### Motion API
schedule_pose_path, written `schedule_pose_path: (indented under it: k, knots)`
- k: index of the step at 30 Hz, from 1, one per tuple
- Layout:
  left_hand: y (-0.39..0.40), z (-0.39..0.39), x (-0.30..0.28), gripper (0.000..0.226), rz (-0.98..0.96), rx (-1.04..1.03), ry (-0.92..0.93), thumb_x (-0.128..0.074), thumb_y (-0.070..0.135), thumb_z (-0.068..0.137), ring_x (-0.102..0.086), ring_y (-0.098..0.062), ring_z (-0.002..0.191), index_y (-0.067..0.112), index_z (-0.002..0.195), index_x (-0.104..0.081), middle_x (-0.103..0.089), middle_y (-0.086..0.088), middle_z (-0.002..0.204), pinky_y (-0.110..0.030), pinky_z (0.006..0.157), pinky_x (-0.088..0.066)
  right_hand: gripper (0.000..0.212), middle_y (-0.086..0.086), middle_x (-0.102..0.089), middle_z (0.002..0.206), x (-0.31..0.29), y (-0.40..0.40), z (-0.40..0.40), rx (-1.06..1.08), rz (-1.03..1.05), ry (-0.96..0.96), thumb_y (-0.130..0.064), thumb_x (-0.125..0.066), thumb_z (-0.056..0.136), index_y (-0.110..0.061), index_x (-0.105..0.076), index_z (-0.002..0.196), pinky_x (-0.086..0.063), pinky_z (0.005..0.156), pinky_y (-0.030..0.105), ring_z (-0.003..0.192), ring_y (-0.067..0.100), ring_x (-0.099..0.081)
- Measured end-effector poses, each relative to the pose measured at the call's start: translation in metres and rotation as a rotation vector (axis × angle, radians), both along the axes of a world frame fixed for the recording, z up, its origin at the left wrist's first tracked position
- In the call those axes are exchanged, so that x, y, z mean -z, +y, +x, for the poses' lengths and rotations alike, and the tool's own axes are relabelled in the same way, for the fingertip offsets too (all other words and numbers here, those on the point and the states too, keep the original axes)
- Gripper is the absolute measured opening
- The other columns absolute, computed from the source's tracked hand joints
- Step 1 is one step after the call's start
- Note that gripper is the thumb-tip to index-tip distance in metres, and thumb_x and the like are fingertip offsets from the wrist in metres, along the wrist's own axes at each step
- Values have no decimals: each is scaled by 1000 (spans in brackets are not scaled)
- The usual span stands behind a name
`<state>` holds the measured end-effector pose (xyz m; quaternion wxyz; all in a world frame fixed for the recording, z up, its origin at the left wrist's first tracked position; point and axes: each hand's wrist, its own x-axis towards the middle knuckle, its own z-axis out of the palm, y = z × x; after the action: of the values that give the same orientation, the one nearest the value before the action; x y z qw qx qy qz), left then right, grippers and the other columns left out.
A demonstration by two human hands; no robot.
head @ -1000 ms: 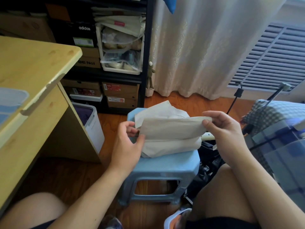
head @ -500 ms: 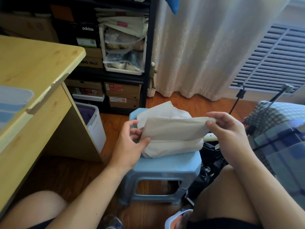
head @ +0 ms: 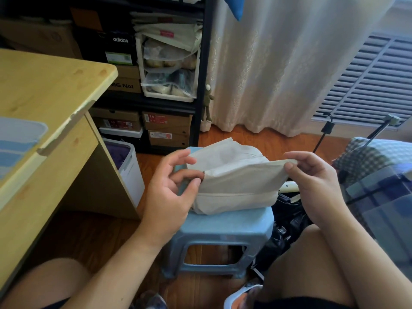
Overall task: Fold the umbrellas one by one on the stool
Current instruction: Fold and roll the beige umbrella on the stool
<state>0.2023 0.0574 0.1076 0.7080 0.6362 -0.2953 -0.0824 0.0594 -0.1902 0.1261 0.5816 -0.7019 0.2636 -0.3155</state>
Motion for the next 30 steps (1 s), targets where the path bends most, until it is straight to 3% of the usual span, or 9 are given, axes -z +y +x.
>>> schedule_pose_path:
  k: [4,7,11,14,16,20,25,28,30]
  knots:
    - [5,-5,2,29,14,-104,31,-62,-3,95,-73,-20,88,13,119,-60,-68,2,98,-22,81,-58,22,12,-67,87,1,-1,1,2,-10,-38,0,-64,97,-19,-76,96,-57,81,30,84,23,-63]
    - [4,3,13,21,254,-201,119,-61,13,99,-70,-13,92,28,115,-59,-69,8,94,-28,83,-57,32,15,-66,88,4,-4,2,-12,5,-61,5,-59,96,-20,-78,93,-53,86,42,87,29,-62]
    - [-2,9,16,32,402,-37,297,-57,15,103,-62,14,90,31,129,-52,-70,11,106,-7,69,-48,36,16,-66,91,6,-7,0,-9,17,-75,8,-55,91,-19,-79,90,-48,87,46,90,32,-59]
    - [-4,5,17,51,367,129,275,-58,7,100,-61,10,107,37,141,-49,-67,14,122,-4,76,-48,31,19,-67,94,7,-7,1,-7,36,-84,4,-56,87,-17,-79,88,-47,87,47,90,34,-59]
    - [-3,3,18,59,321,187,213,-59,5,99,-57,9,118,45,140,-48,-63,20,128,-8,85,-50,26,18,-68,95,8,-9,1,-4,35,-73,-3,-57,83,-16,-79,88,-47,88,48,91,34,-59]
    - [-5,3,17,54,371,90,-145,-68,21,97,-50,7,129,52,137,-49,-56,29,135,-10,100,-44,30,16,-69,95,10,-12,-1,-6,18,-58,4,-56,90,-17,-79,92,-48,89,48,93,32,-60]
    - [-13,8,15,20,352,-189,-248,-71,24,94,-61,9,105,27,114,-73,-70,18,103,-2,82,-45,28,11,-71,98,0,-3,-1,-70,32,15,-5,-73,90,-23,-76,111,-58,87,30,92,21,-67]
    - [-12,12,17,13,328,-221,-278,-71,24,93,-64,6,100,23,106,-75,-71,16,98,-5,81,-48,55,-3,-70,120,-3,-8,2,-160,47,155,-13,-80,80,-33,-66,129,-55,93,23,112,9,-66]
    - [-12,14,19,10,324,-215,-310,-71,23,92,-64,2,97,25,101,-74,-69,16,96,-7,80,-49,64,-13,-56,140,-6,-20,11,-258,-10,308,-11,-81,84,-48,-60,133,-45,105,26,131,0,-51]
